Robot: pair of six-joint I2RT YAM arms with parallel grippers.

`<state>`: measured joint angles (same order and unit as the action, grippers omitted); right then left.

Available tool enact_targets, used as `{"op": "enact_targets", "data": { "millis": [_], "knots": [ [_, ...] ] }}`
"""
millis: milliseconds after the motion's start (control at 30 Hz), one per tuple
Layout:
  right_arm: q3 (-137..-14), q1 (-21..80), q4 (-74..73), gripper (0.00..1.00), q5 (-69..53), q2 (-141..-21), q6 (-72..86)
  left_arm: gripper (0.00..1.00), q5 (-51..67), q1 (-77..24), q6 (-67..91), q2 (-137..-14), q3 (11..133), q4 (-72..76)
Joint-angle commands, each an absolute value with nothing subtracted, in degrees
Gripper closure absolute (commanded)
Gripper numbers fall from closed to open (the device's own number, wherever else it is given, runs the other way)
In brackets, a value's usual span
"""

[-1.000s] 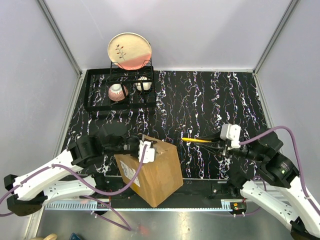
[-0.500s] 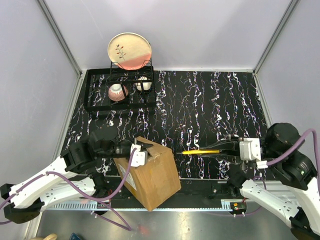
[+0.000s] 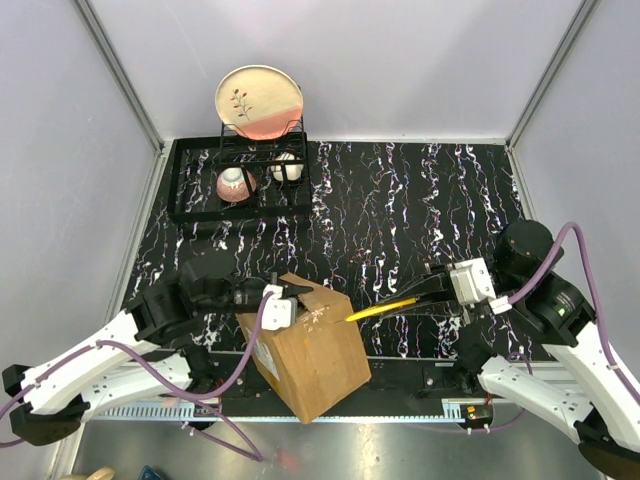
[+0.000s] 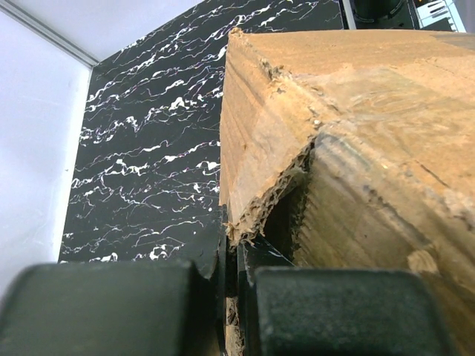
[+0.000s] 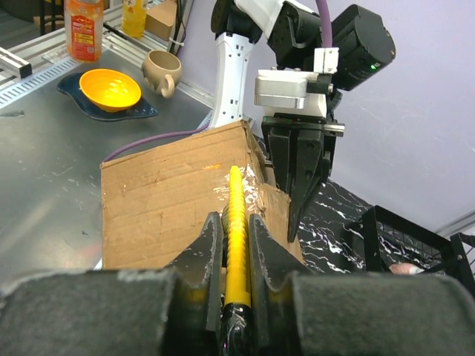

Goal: Unpack the express box
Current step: Cut the express box at the center of the board.

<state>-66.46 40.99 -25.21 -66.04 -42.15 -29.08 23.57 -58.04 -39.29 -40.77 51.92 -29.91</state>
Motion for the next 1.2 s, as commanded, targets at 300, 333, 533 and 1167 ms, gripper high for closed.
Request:
{"op": "enact_targets", "data": {
  "millis": [300,333,533,1167],
  "knots": [
    [-62.14,42.54,-11.95,1.00,-67.77,-47.02,-25.40,1.00,27.68,-57.83,-35.24,-44.21,54.14,-17.23],
    [-62.05,42.89,-11.95,1.00,-67.68,-47.20,-25.66,1.00,27.77,-57.83,-35.07,-44.30,54.14,-17.31],
    [-62.05,43.77,-12.13,1.00,-66.80,-48.16,-26.10,1.00,27.77,-57.83,-34.81,-44.91,55.02,-17.40],
    [-62.66,44.65,-15.38,1.00,-64.51,-49.13,-27.86,1.00,29.27,-57.04,-33.93,-44.82,55.64,-17.14]
  ]
}}
